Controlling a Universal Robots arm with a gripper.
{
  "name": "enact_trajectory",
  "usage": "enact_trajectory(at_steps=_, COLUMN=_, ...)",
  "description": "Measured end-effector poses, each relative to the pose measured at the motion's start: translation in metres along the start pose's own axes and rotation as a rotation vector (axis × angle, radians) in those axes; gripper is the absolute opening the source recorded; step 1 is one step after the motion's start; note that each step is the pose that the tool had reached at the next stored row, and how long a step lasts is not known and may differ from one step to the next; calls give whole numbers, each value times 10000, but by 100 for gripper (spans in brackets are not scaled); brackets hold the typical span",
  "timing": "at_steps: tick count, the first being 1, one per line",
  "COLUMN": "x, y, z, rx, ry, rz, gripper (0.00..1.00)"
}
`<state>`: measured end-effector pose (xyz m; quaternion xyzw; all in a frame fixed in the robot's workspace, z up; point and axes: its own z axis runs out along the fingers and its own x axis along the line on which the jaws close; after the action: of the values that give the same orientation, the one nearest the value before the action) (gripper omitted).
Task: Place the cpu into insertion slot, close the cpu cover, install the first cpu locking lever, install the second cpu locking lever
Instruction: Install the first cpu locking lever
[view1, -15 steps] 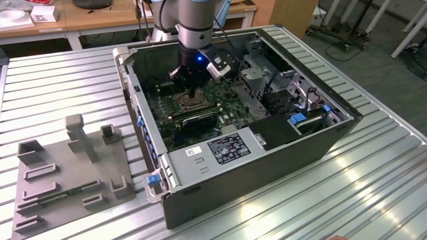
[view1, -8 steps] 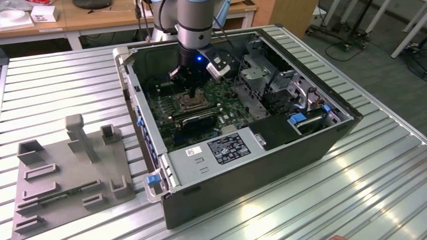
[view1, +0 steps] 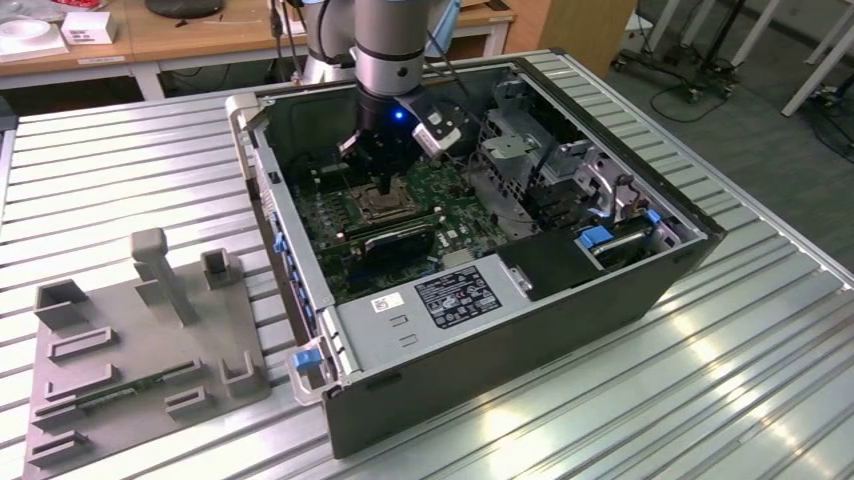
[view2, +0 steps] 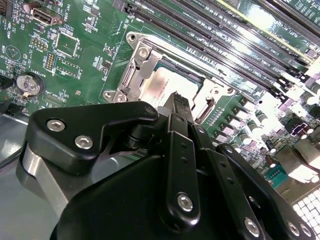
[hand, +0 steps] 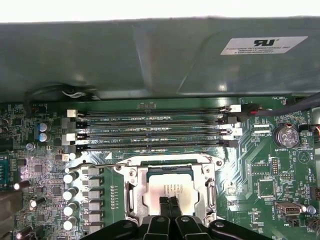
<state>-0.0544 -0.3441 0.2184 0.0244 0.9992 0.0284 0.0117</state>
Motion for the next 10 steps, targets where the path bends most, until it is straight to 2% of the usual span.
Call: enact_trajectory(at_steps=10, x=2, y=1, z=-17, rx=0, ry=0, rz=-1, gripper=11)
